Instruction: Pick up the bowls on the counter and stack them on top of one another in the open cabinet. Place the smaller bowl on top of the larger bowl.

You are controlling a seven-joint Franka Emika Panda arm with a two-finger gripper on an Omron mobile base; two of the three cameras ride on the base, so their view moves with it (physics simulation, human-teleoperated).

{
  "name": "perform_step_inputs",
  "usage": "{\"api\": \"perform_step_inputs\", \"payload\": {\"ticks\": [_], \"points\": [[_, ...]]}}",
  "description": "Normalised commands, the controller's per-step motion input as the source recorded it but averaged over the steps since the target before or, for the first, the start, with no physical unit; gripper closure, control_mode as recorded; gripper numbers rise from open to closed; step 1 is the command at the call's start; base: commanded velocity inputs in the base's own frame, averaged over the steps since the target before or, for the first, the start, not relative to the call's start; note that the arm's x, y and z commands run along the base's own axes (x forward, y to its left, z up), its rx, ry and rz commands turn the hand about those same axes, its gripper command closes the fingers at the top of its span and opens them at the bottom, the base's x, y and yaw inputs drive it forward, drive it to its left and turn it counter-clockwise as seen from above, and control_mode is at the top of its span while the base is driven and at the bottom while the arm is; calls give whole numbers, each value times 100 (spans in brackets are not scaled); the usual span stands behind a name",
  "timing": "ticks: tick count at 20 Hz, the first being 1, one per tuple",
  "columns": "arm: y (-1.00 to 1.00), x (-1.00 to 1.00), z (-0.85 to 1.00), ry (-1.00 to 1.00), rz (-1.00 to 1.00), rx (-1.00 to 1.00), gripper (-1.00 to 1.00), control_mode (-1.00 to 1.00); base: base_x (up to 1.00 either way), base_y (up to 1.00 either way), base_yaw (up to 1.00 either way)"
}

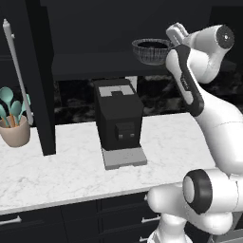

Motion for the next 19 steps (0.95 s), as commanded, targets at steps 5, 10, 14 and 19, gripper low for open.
{"api": "perform_step_inputs", "payload": {"ticks": [5,10,14,19], "points": [[-23,-100,-74,-42,0,0,-100,-100,0,0,0],[-56,-100,-100,4,0,-13,-100,-100,0,0,0],[-70,-100,-84,21,0,-13,-100,-100,0,0,0],[-35,-57,14,-34,-4,4,-100,-100,0,0,0]]}}
